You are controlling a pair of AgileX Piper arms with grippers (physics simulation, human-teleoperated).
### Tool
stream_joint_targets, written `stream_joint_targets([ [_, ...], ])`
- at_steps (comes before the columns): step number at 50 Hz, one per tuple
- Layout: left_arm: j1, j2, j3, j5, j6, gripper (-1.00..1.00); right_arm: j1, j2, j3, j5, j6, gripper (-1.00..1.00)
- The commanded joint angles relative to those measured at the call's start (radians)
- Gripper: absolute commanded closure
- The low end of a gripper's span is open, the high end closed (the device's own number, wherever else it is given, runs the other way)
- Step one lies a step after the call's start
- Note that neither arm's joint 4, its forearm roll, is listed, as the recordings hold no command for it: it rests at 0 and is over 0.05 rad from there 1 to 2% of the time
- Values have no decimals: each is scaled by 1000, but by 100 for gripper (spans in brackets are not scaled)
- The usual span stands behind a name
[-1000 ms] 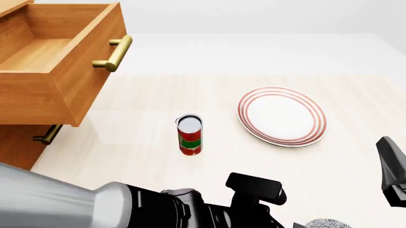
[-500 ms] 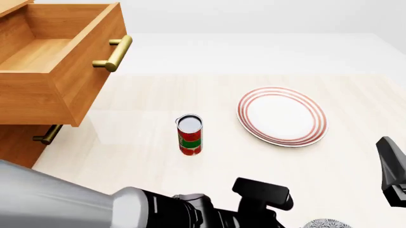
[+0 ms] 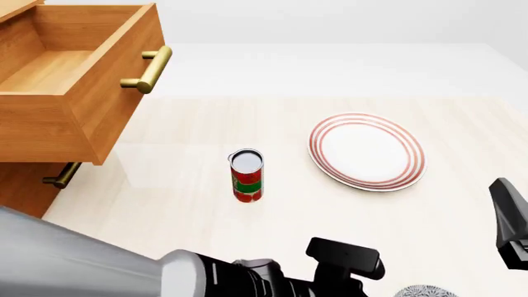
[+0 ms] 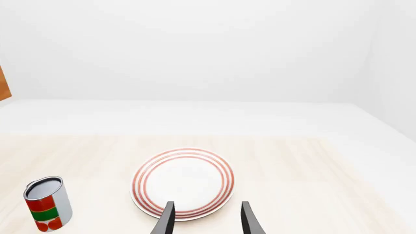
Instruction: Put the bowl in the top drawer of the cabinet.
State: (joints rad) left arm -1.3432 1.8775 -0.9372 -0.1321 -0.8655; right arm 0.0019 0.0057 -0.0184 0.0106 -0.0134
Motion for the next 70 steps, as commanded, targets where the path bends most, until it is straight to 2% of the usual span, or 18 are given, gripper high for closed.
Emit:
stream_joint_targets([
  [1, -3, 14, -4, -8, -9, -100, 0, 0, 0, 0, 0, -100],
  [44, 13, 51, -5, -39, -27, -100, 2, 4, 3, -7, 0, -100],
  [45, 40, 46, -8, -27, -10, 100, 2, 3, 2, -6, 0, -100],
  [70, 77, -64, 31, 21, 27, 100, 2, 1, 3, -4, 1, -100],
])
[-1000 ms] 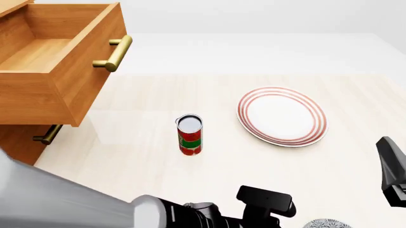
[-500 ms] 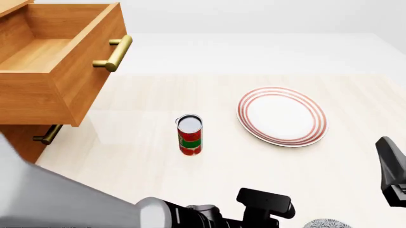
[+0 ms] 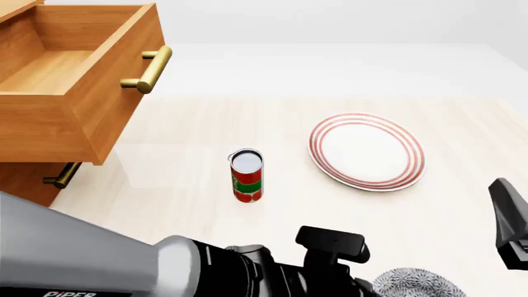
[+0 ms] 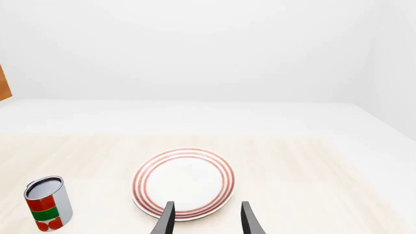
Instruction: Put the bowl in the top drawer of the cabinet.
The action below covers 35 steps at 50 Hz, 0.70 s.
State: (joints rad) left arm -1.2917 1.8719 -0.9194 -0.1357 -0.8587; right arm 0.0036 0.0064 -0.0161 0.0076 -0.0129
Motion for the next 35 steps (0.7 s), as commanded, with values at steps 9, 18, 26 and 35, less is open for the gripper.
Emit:
stream_joint_targets([
  [9, 65, -126, 27, 59, 47, 100, 0, 2, 2, -3, 0, -100],
  [18, 106, -199, 42, 97, 74, 100, 0, 4, -9, 6, 0, -100],
  [26, 124, -253, 37, 138, 95, 100, 0, 10, -10, 1, 0, -100],
  [35, 145, -298, 32, 173, 114, 100, 0, 10, -10, 1, 0, -100],
])
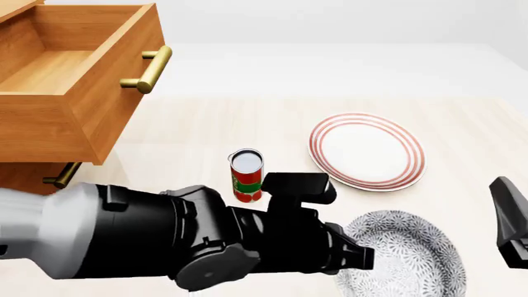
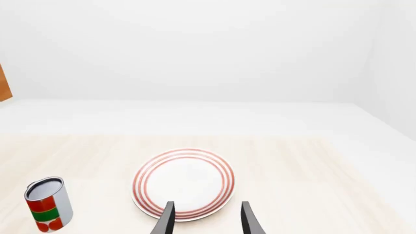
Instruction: Put the bowl in the top drawer of the cabinet.
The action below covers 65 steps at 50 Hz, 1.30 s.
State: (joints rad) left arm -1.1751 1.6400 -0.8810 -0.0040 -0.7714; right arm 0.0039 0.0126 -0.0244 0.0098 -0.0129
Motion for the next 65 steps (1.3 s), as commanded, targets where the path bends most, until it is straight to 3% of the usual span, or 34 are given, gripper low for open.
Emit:
stream_joint_targets([
  [1, 32, -68, -6, 42, 28, 100, 0, 4, -2, -2, 0, -100],
  [42, 116, -213, 3, 141, 81, 100, 0, 4, -2, -2, 0, -100],
  [65, 178, -309, -75, 300, 106, 100, 0, -3, -1, 4, 0, -100],
])
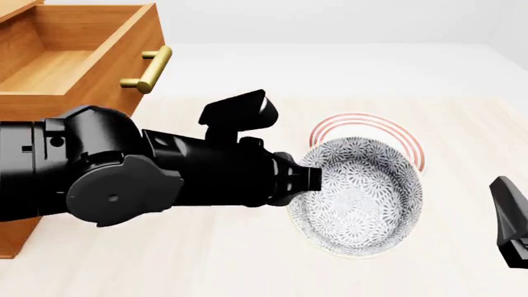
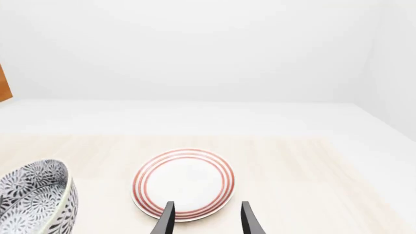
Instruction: Put the bowl in the top drawer of the cabinet.
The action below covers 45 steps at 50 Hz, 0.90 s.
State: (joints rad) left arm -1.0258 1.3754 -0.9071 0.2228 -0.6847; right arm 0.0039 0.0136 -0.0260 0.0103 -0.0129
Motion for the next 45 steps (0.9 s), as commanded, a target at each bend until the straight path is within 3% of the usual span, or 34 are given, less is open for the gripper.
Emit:
stream_joint_targets([
  [1, 31, -49, -55, 83, 23, 100, 0, 3, 0, -2, 0, -100],
  [31, 70, -190, -290, 361, 42, 100, 0, 3, 0, -3, 0, -100],
  [45, 139, -227, -383, 468, 72, 100, 0, 2, 0, -2, 0, -100],
])
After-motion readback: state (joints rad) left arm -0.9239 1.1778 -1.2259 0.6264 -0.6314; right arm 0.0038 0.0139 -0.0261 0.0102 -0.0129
